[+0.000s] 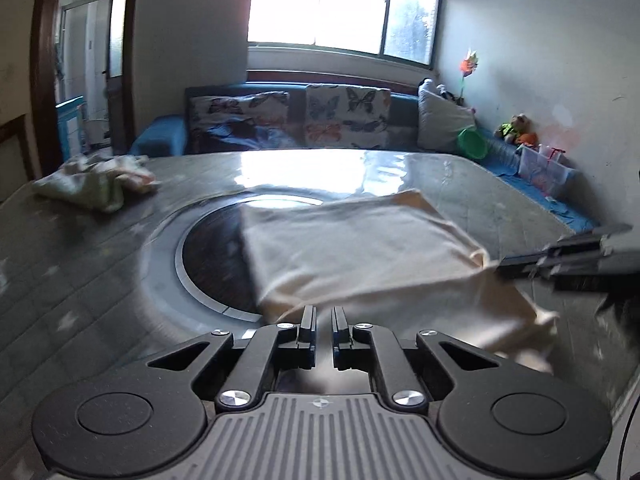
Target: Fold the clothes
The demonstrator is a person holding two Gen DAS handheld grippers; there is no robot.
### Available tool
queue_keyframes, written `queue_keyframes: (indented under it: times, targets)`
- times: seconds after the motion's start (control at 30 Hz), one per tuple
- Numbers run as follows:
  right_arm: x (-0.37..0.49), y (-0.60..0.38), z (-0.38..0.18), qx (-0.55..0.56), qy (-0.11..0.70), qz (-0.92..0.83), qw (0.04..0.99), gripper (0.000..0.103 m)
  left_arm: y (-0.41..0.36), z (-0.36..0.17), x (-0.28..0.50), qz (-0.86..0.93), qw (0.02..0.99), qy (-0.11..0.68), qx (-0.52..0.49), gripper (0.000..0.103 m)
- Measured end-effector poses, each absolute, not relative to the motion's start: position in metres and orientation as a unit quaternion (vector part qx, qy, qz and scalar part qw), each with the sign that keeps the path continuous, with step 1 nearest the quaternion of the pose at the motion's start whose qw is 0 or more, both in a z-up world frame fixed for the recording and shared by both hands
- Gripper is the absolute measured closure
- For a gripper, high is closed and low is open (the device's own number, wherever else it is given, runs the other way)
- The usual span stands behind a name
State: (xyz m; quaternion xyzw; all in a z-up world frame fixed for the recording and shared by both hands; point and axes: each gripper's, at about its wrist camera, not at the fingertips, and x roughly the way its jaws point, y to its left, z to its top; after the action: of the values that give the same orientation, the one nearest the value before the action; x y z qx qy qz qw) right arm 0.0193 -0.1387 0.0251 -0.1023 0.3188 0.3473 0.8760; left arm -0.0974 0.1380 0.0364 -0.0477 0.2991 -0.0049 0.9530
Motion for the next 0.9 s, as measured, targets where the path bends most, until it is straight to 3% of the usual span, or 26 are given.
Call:
queue_keyframes:
  times: [0.23, 0.53, 0.6, 0.9]
  targets:
    - [0.028, -0.123, 0.008, -0.131, 0.314, 0.344, 0.875, 0.091, 0.130, 0.009, -0.054, 0.004, 0.943, 0.330, -0.045, 0.093]
    - [0.025, -0.137, 0.009, -0.132, 0.318, 0.342, 0.875, 0.090, 0.133, 0.012, -0.062, 0.001, 0.947, 0.320, -0.041, 0.090]
    - [0.023, -0.134, 0.015, -0.133, 0.308, 0.346, 0.876, 0.081, 0.129, 0.015, -0.063, -0.002, 0.948, 0.315, -0.036, 0.090]
    - [0.016, -0.124, 0.003, -0.156, 0.316, 0.357, 0.865, 0.079, 0.125, 0.013, -0.073, 0.002, 0.947, 0.321, -0.018, 0.084]
